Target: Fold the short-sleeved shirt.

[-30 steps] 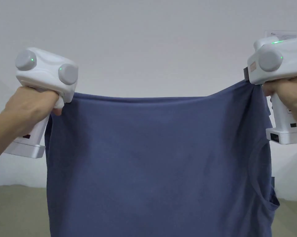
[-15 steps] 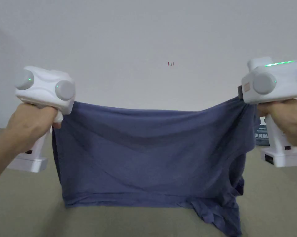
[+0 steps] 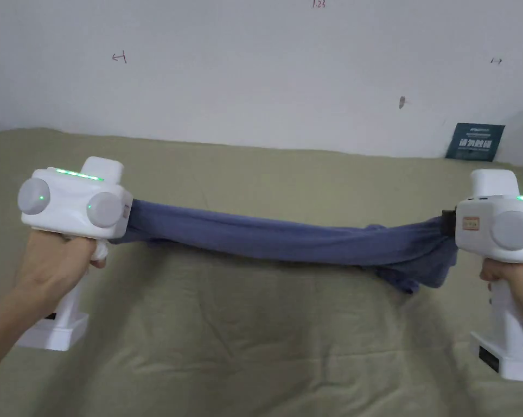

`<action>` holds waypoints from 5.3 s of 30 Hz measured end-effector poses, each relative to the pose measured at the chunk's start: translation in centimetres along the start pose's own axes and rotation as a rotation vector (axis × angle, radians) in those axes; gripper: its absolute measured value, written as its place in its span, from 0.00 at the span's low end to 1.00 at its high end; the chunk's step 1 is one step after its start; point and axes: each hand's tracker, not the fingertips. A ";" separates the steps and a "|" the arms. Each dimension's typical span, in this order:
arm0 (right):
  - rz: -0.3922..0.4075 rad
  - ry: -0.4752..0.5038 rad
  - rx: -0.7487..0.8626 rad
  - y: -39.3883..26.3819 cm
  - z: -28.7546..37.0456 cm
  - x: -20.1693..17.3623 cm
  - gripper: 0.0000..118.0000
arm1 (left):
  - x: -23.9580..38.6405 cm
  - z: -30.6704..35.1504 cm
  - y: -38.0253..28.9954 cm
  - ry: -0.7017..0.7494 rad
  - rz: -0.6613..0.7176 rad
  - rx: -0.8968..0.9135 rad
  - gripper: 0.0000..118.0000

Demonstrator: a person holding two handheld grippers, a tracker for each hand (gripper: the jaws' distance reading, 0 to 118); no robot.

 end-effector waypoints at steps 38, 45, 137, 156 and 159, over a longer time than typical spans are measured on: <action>0.033 0.050 -0.320 -29.5 19.8 1.4 0.06 | -4.0 17.4 -28.4 -0.170 0.072 -0.237 0.04; -0.018 -0.018 -0.298 -27.1 24.1 0.9 0.86 | -5.9 19.8 -27.5 -0.181 0.149 -0.214 0.98; -0.001 0.042 -0.290 -18.5 11.0 2.2 0.00 | -4.4 8.6 -19.1 -0.250 0.165 -0.280 0.20; -0.050 0.072 -0.371 -21.2 8.2 2.9 0.67 | -3.0 4.2 -20.4 -0.229 0.095 -0.360 0.03; -0.067 0.086 -0.386 -22.0 7.1 2.8 0.92 | -2.3 4.4 -20.4 -0.217 0.066 -0.350 0.03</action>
